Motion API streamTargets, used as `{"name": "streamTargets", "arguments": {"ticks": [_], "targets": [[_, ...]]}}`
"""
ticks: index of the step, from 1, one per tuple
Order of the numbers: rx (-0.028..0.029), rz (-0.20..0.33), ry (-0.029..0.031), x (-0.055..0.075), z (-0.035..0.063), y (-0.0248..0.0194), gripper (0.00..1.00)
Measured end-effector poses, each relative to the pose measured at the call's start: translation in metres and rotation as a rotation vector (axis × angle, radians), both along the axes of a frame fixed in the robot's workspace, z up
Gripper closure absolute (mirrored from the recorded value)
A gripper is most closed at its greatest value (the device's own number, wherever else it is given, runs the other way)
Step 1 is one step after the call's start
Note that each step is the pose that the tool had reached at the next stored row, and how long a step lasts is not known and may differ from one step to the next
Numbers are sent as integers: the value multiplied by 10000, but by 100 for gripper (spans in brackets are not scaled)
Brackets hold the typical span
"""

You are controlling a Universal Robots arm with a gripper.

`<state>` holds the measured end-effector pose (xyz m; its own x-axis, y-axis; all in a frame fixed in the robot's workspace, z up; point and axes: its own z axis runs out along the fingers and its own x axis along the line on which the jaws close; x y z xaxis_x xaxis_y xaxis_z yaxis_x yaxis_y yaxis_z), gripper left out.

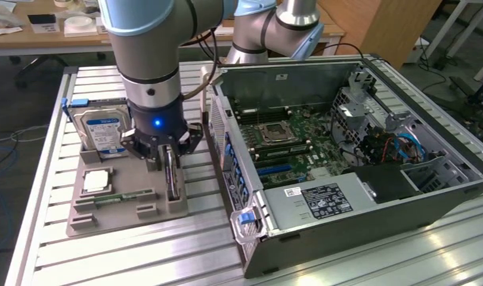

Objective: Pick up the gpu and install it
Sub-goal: 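Pick up the gpu and move the gpu toward the slot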

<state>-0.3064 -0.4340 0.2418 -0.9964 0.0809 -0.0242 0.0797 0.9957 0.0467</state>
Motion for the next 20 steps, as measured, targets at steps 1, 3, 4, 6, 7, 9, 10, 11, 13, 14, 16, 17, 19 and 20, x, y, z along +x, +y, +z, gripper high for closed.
{"name": "streamTargets", "arguments": {"ticks": [1, 3, 4, 6, 7, 9, 10, 11, 13, 14, 16, 17, 19, 20], "targets": [[0, 0, 0, 0, -15, 0, 58], [0, 0, 0, 0, -43, 0, 58], [0, 0, 0, 0, -56, 0, 58], [0, 0, -1, 0, -76, 0, 58], [-2, 0, 2, 0, -78, 0, 58], [0, -1, -1, 0, -86, 1, 58], [1, -1, -1, 0, -91, 3, 58], [1, -2, -1, 0, -95, 8, 58], [0, -1, 0, 0, -102, 21, 58], [1, -1, -1, 0, -104, 30, 58], [0, 0, 0, 0, -107, 48, 58], [-1, 0, 0, 0, -109, 57, 58], [1, 0, -1, 0, -119, 66, 58], [1, 2, -1, 1, -127, 67, 58]]}}
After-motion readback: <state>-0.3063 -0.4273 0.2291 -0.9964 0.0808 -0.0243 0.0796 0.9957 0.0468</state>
